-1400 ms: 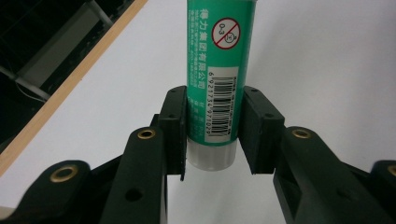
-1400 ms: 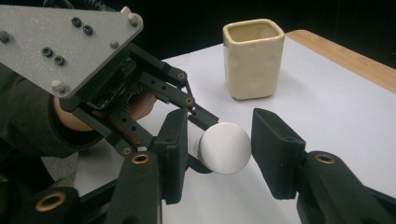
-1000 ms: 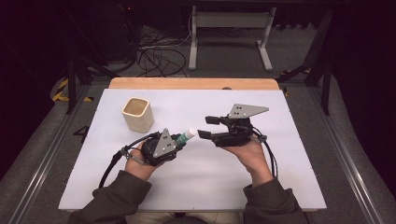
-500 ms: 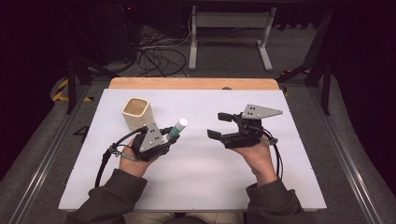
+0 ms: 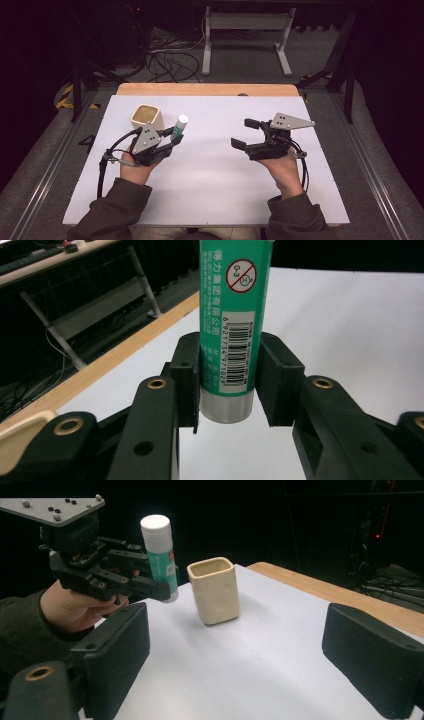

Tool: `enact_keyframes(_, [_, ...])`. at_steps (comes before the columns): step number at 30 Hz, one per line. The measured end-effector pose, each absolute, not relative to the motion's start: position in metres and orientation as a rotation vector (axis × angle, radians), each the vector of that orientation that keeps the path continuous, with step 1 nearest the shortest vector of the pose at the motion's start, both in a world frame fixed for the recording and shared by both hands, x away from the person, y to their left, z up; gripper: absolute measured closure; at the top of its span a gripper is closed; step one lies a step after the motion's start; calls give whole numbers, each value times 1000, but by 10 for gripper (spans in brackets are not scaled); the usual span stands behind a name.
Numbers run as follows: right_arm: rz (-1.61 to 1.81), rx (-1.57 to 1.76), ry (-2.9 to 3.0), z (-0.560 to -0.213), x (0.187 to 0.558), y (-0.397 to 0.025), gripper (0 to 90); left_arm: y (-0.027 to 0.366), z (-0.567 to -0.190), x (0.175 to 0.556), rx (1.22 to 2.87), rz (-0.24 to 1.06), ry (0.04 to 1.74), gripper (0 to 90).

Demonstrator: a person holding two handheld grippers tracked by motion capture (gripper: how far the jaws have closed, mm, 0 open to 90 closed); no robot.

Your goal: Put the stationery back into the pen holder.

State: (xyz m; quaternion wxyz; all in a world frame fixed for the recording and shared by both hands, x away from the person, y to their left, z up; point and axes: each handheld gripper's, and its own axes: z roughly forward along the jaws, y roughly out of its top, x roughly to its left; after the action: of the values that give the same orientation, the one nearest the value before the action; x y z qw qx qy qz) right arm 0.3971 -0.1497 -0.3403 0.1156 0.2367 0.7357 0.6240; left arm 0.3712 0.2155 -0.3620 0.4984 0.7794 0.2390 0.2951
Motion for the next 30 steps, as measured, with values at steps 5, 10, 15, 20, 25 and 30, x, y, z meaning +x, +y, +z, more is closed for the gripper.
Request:
enact_keyframes(5, [1831,721,2112,-341,395,-158,96,224,-359,375,1842,695,600,657])
enact_keyframes(10, [1820,739,2086,-342,393,-165,73,229,-357,378,1812,687,623,657])
enact_keyframes(15, [1806,744,2066,-342,392,-168,67,235,-356,381,1783,680,639,657])
enact_keyframes(20, [1799,750,2045,-342,390,-171,67,241,-355,385,1752,675,665,657])
enact_keyframes(25, [1805,753,2023,-342,389,-175,64,248,-355,391,1717,676,692,657])
enact_keyframes(30, [1804,770,2002,-343,388,-179,51,253,-356,396,1693,678,713,658])
